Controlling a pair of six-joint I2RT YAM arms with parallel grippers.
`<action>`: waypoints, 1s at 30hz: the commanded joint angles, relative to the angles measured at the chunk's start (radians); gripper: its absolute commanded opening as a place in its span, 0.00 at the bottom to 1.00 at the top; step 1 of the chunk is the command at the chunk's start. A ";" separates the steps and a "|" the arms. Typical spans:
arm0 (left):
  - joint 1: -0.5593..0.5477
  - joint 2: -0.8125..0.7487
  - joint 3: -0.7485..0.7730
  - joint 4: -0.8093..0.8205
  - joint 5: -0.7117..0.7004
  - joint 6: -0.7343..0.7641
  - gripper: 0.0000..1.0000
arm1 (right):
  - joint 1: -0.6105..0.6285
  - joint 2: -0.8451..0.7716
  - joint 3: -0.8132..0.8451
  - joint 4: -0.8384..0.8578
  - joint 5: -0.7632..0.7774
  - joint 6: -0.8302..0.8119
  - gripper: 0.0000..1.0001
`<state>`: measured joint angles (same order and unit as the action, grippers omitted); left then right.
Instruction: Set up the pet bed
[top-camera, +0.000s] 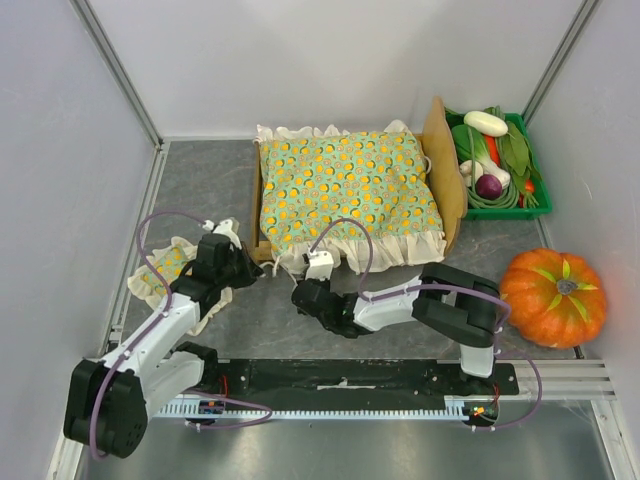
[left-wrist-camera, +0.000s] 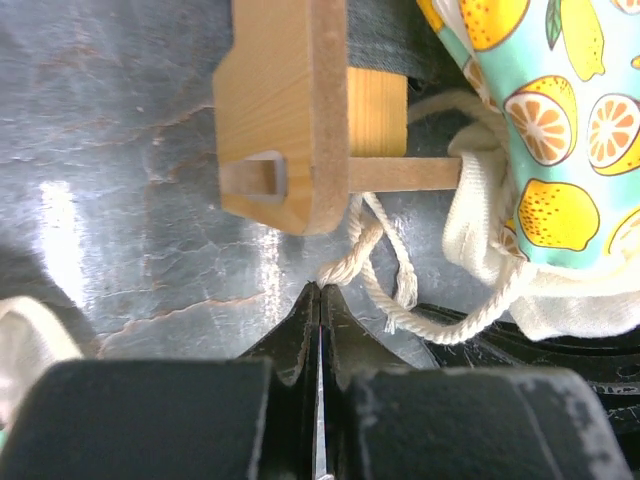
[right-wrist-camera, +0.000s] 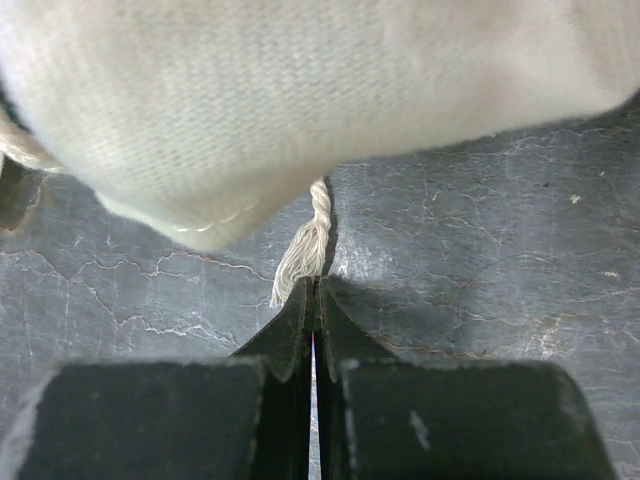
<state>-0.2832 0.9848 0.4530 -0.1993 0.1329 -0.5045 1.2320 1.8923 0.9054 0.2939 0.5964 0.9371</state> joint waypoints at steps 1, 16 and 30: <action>0.021 -0.070 0.038 -0.104 -0.105 -0.057 0.02 | -0.028 -0.030 -0.060 0.022 -0.075 -0.024 0.00; 0.090 -0.150 0.276 -0.304 -0.257 -0.017 0.02 | -0.129 -0.111 -0.091 -0.064 -0.020 -0.040 0.00; 0.179 -0.080 0.336 -0.289 -0.041 0.055 0.02 | -0.160 -0.185 -0.181 -0.031 -0.057 -0.096 0.00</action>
<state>-0.1169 0.9501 0.7723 -0.5247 -0.0292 -0.5011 1.0817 1.7489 0.7609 0.2424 0.5789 0.9268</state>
